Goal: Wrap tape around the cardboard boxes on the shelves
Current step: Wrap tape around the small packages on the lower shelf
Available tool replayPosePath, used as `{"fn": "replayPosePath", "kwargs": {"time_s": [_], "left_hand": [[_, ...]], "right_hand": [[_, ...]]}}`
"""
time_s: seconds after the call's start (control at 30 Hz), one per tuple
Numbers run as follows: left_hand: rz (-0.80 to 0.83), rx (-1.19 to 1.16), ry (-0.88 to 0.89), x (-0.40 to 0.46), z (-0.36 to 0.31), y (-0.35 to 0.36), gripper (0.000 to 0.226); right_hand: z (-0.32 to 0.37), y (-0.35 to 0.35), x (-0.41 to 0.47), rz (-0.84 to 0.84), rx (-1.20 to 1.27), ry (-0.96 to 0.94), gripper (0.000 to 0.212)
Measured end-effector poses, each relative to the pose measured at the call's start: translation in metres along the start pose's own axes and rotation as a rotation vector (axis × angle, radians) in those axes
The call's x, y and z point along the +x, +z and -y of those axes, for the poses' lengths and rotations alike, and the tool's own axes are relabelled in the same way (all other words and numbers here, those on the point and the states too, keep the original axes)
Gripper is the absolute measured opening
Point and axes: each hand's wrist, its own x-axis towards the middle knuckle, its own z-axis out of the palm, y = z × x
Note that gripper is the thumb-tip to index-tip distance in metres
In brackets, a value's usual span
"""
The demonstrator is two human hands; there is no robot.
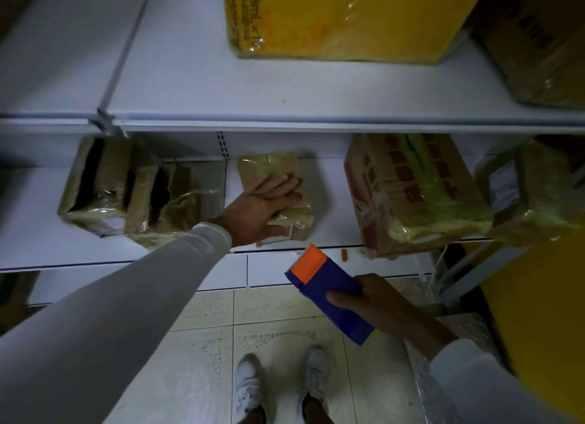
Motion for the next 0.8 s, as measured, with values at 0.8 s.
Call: {"fn": "replayPosePath", "kwargs": {"time_s": [0.8], "left_hand": [[-0.087, -1.427, -0.645, -0.074, -0.076, -0.026, 0.025]], "right_hand": [[0.080, -0.041, 0.011, 0.191, -0.205, -0.208, 0.022]]}}
